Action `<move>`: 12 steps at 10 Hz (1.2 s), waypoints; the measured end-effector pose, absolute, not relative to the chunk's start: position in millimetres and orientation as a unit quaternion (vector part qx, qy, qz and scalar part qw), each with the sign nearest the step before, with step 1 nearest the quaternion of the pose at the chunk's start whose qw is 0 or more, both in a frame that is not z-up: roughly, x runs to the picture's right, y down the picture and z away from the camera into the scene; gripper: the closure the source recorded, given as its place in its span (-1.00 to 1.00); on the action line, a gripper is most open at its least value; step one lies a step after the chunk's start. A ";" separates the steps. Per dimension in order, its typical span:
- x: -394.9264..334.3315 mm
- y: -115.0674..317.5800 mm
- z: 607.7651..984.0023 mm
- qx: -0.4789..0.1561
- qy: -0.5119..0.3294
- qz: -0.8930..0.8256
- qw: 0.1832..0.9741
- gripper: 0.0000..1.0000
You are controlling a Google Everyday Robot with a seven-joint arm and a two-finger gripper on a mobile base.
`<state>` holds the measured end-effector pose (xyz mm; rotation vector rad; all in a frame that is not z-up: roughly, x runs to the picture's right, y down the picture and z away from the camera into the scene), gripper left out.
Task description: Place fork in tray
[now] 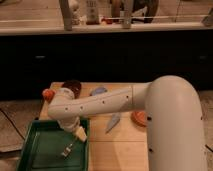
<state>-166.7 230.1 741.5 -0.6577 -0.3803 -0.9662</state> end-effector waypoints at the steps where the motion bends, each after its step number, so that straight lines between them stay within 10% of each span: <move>1: -166.6 229.8 741.7 -0.307 -0.180 -0.454 0.817 -0.60; 12: -167.7 224.9 743.9 -0.302 -0.191 -0.464 0.811 -0.60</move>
